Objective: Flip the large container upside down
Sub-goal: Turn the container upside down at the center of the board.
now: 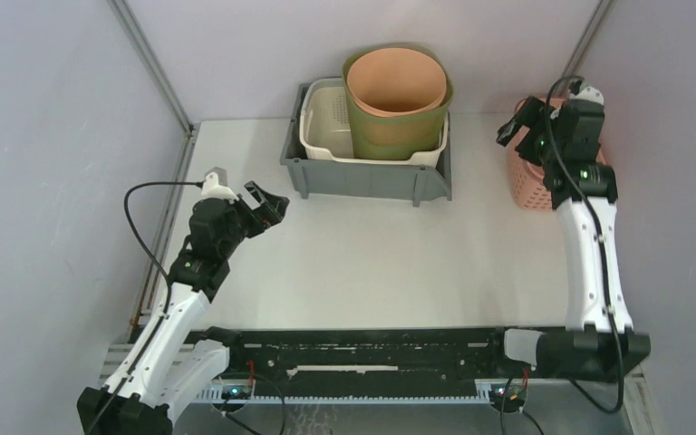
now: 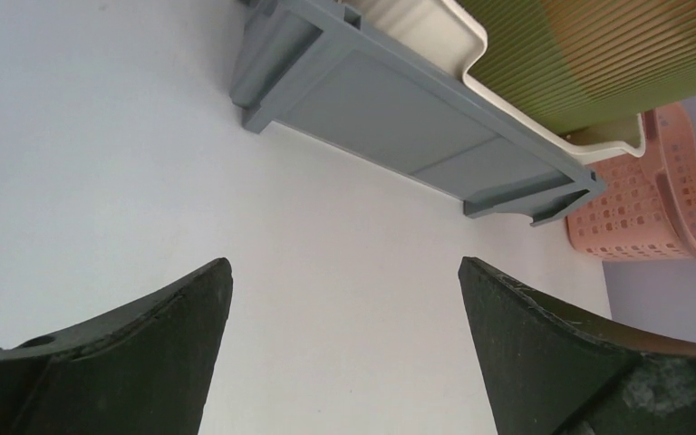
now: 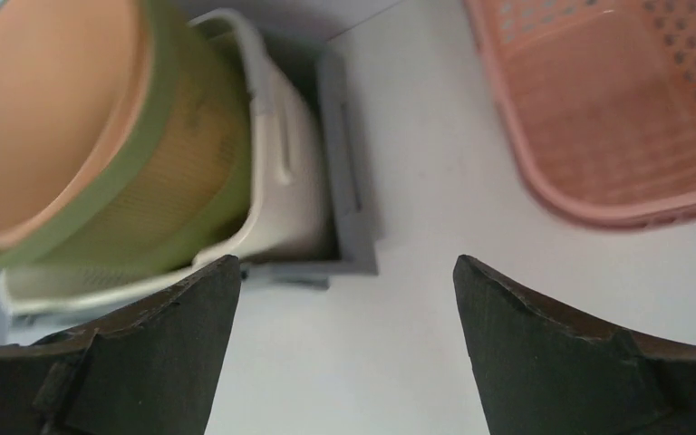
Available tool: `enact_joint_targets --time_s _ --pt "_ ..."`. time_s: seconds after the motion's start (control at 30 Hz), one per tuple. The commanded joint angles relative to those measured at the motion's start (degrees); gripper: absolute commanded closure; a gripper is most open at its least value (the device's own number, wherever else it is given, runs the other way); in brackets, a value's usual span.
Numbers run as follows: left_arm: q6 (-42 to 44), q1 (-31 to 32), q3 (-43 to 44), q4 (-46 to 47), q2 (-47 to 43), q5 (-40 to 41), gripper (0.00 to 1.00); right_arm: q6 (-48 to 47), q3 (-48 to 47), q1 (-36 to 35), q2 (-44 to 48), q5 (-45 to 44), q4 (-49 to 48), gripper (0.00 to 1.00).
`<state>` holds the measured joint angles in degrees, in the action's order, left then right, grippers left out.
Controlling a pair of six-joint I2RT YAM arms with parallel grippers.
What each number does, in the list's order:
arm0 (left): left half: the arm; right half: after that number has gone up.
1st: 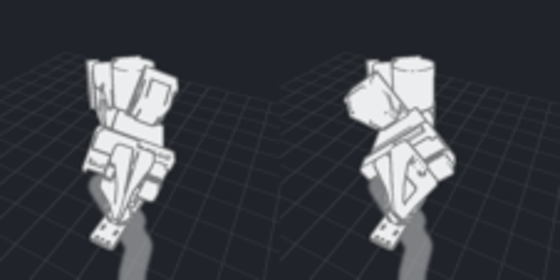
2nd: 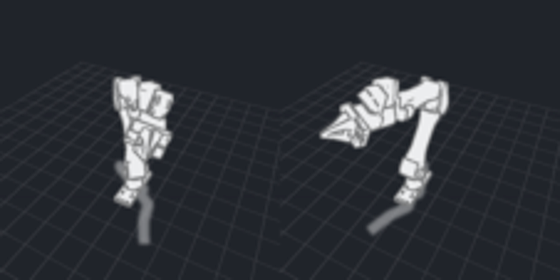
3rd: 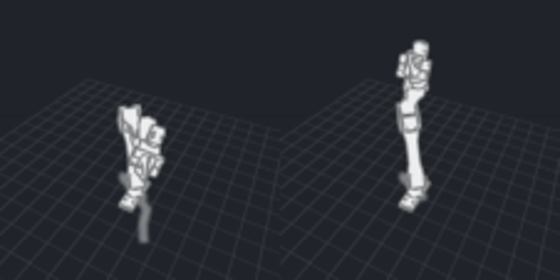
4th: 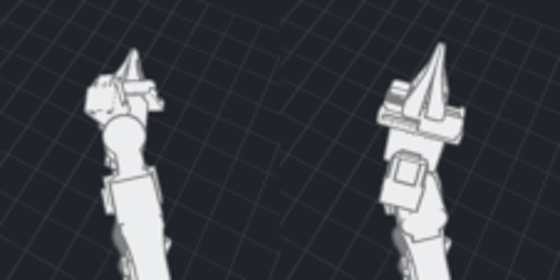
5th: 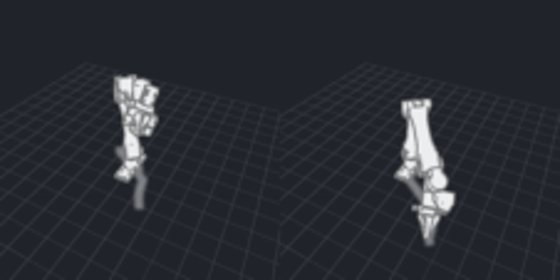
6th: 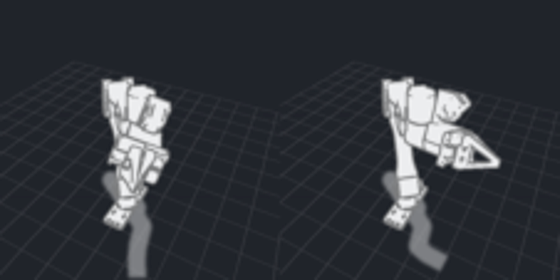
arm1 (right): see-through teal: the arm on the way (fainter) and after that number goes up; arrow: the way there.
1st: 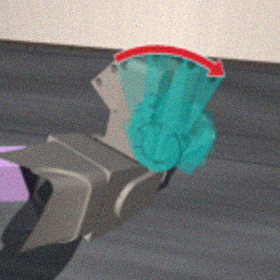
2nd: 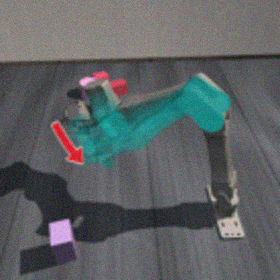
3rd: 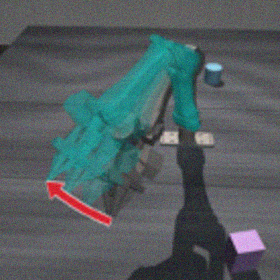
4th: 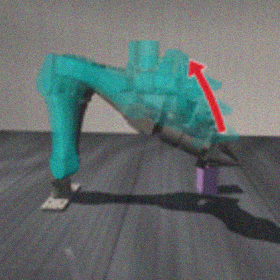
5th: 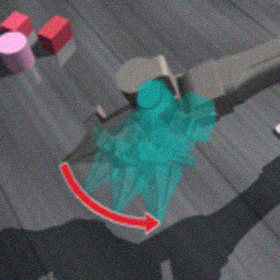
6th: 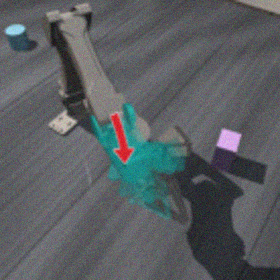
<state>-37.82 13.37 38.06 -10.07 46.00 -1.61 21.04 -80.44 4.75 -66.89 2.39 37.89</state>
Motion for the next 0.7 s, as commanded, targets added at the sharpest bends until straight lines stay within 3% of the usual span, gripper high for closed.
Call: enact_joint_targets --time_s 0.0,0.13,0.3,0.67 --pt "-1.4 -0.1 2.7 -1.9 0.1 -1.5 0.00 -1.6 -6.9 3.9 -8.8 -6.1 4.8 0.05" --pt "1.4 1.1 5.5 -4.6 1.3 -2.9 0.00 -1.6 -7.2 5.7 -15.0 -8.9 1.0 0.06" --pt "3.2 4.6 7.2 -7.6 -0.2 1.4 0.00 -2.0 -9.3 7.8 -22.2 -10.7 -1.8 0.10" --pt "4.1 7.5 7.9 -8.5 0.2 4.0 0.00 -2.3 -6.0 7.6 -28.3 -9.5 -6.4 0.13"
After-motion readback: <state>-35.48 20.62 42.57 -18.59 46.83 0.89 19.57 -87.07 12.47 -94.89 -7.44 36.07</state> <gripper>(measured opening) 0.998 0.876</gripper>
